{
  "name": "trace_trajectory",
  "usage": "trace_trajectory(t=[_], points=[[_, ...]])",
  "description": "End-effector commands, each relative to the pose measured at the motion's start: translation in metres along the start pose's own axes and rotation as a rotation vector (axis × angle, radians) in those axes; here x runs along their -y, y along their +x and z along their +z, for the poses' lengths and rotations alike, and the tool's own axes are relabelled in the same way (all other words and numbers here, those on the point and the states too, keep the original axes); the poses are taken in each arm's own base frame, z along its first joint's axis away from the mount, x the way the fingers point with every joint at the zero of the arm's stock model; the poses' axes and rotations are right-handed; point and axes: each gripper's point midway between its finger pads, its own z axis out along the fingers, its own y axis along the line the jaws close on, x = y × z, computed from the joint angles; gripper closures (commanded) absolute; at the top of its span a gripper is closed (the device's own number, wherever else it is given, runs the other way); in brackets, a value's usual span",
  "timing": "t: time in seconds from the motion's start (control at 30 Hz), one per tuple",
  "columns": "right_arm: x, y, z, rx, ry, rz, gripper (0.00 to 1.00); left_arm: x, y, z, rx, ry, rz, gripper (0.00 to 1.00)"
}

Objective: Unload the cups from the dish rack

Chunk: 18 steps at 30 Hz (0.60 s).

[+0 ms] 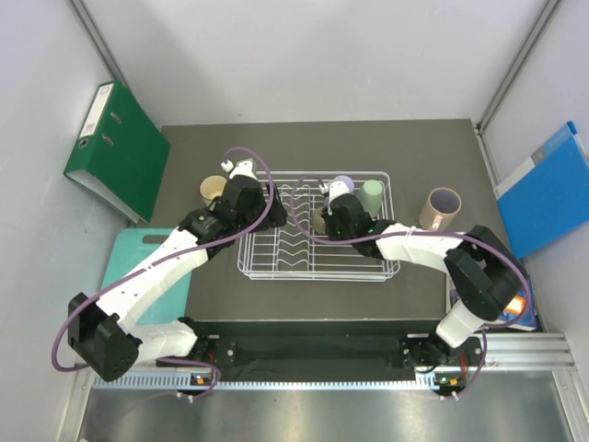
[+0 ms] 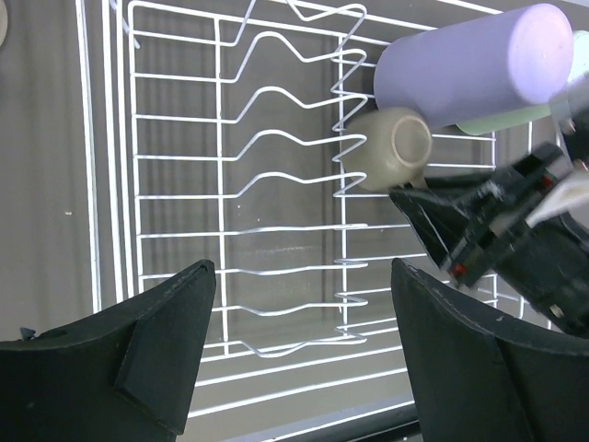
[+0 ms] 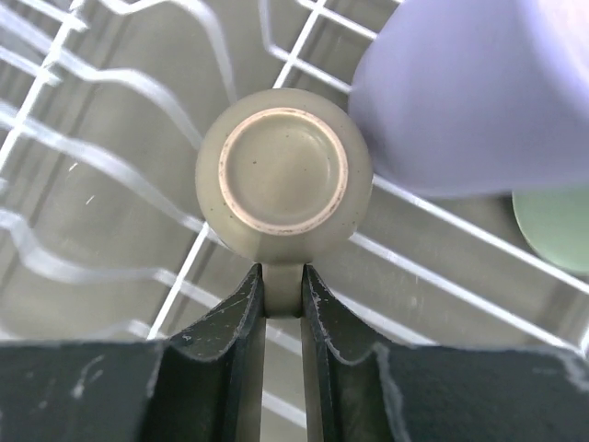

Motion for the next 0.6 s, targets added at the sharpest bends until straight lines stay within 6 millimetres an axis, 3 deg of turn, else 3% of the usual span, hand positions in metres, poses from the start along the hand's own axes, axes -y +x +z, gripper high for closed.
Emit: trace_trajectory(t=[0.0,0.13,0.3,0.43,0.47,0.53,0.57], points=[[-0.023,-0.060,-0.047,0.168,-0.021,-0.003,1.00,0.014,-0.020,-0.001,0.073,0.044,0.003,0.19],[-0.032,-0.088,-0.091,0.217,-0.034,0.004,1.00,0.016,-0.025,0.001,0.091,0.039,-0.006,0.16],[-0.037,-0.126,-0.143,0.322,-0.086,0.099,1.00,0.017,-0.038,0.001,0.133,0.019,-0.073,0.03],[-0.050,-0.155,-0.188,0.450,-0.252,0.212,1.00,0.043,-0.057,-0.018,0.213,0.201,-0.180,0.01],[-0.052,-0.159,-0.193,0.462,-0.279,0.229,1.00,0.058,-0.074,-0.029,0.284,0.291,-0.210,0.01],[-0.057,-0.169,-0.207,0.503,-0.366,0.280,1.00,0.068,-0.083,-0.044,0.323,0.398,-0.262,0.01],[-0.057,-0.166,-0.207,0.502,-0.393,0.294,1.00,0.078,-0.097,-0.055,0.376,0.472,-0.285,0.01]])
